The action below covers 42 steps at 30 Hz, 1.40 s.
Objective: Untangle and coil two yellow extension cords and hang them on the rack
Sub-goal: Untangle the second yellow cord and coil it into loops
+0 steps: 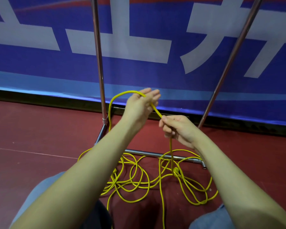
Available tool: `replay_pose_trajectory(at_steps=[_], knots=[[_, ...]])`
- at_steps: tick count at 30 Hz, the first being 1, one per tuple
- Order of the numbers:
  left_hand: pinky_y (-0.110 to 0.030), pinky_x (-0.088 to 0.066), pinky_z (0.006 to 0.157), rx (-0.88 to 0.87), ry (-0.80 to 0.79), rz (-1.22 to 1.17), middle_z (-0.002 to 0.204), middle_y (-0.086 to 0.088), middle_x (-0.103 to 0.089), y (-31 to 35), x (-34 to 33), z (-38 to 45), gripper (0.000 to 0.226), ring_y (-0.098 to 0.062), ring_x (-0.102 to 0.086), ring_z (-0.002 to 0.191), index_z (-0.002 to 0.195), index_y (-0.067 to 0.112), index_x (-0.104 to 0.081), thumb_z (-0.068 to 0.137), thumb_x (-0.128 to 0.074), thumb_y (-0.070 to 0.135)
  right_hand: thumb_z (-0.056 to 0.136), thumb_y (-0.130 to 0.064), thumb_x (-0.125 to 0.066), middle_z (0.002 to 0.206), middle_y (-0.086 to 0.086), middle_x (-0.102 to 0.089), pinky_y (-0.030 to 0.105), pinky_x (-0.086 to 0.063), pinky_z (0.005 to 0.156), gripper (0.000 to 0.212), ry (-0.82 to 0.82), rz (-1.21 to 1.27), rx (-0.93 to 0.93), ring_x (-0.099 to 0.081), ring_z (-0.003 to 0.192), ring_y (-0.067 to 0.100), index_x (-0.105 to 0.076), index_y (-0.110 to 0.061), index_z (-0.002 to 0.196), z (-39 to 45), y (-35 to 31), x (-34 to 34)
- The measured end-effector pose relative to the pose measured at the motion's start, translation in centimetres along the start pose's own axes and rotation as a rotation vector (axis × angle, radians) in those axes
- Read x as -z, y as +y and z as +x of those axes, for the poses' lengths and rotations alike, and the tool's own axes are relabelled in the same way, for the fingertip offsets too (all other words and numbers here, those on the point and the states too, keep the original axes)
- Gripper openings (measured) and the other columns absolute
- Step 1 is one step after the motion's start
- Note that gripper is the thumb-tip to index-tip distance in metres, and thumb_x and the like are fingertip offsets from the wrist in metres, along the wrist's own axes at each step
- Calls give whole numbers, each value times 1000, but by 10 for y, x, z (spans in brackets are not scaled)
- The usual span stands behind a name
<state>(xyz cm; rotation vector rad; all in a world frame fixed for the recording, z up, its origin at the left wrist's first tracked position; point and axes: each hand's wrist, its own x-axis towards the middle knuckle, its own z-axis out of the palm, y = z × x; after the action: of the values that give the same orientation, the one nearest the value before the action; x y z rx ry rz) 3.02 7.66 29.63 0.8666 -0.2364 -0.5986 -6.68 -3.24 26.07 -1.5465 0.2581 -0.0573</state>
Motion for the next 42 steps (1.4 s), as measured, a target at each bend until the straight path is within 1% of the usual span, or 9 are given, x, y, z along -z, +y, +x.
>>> replay_pose_trajectory(at_steps=[6, 10, 15, 21, 24, 32, 36, 39, 42], knots=[[-31, -57, 76, -9, -80, -59, 104, -16, -63, -2, -8, -3, 15, -26, -68, 85, 111, 2, -44, 98, -40, -3, 97, -25, -42, 55, 0, -55, 18, -39, 54, 32, 14, 57, 73, -46, 50, 8, -63, -6, 81, -2, -8, 0], [-35, -56, 78, -79, -123, -171, 105, -16, -62, 20, -14, -1, 15, -31, -68, 92, 108, 4, -45, 99, -36, -2, 84, -44, -45, 68, 6, -62, 21, -44, 64, 44, -65, 26, -87, -55, 61, 12, -64, -5, 85, 0, 6, 3], [-36, -53, 83, -76, -5, -314, 125, -20, -57, 31, -2, 9, 30, -35, -54, 120, 131, 2, -37, 101, -35, 2, 99, -32, -40, 55, -1, -48, 23, -29, 54, 42, 55, -104, -123, -36, 50, 9, -66, -5, 78, 3, 29, 8], [-32, -49, 88, 78, 16, -29, 105, -17, -63, -6, -1, 1, 41, -24, -63, 95, 132, -3, -35, 93, -48, -4, 100, -32, -40, 43, -7, -31, 25, -18, 50, 44, 59, -95, -106, -23, 41, 7, -62, -4, 72, 0, 15, 0], [-30, -52, 85, 49, -28, 106, 109, -19, -64, -18, -5, -5, 15, -22, -66, 93, 112, 3, -44, 98, -41, -1, 100, -31, -40, 42, -7, -29, 24, -20, 49, 44, 58, -52, -59, -22, 40, 6, -59, -3, 72, -3, 0, -5], [-38, -54, 83, -42, -3, -164, 116, -18, -58, 21, -12, 3, 16, -35, -61, 105, 112, 5, -43, 102, -31, 2, 96, -41, -38, 58, 3, -52, 16, -41, 55, 48, 27, -92, -81, -48, 54, 9, -66, -5, 81, -2, 11, 2], [-35, -52, 82, -94, 105, -346, 130, -21, -54, 38, 2, 13, 26, -34, -56, 118, 126, 4, -39, 101, -34, 0, 100, -32, -34, 53, -5, -43, 22, -31, 56, 42, 52, -54, -68, -37, 50, 7, -60, -7, 78, 1, 22, 5], [-30, -49, 88, -85, 146, -284, 133, -18, -54, 28, 6, 14, 35, -26, -58, 116, 136, -1, -35, 102, -37, 7, 102, -29, -35, 47, -8, -31, 24, -24, 52, 41, 118, 42, -20, -23, 45, 7, -52, -7, 72, 3, 13, 3], [-27, -51, 83, -40, 68, -53, 111, -15, -65, 8, -4, 3, 21, -23, -64, 98, 119, 2, -43, 98, -44, 3, 102, -29, -33, 47, -7, -31, 23, -24, 50, 42, 118, 94, 17, -22, 44, 7, -51, -7, 72, 2, 1, -2]])
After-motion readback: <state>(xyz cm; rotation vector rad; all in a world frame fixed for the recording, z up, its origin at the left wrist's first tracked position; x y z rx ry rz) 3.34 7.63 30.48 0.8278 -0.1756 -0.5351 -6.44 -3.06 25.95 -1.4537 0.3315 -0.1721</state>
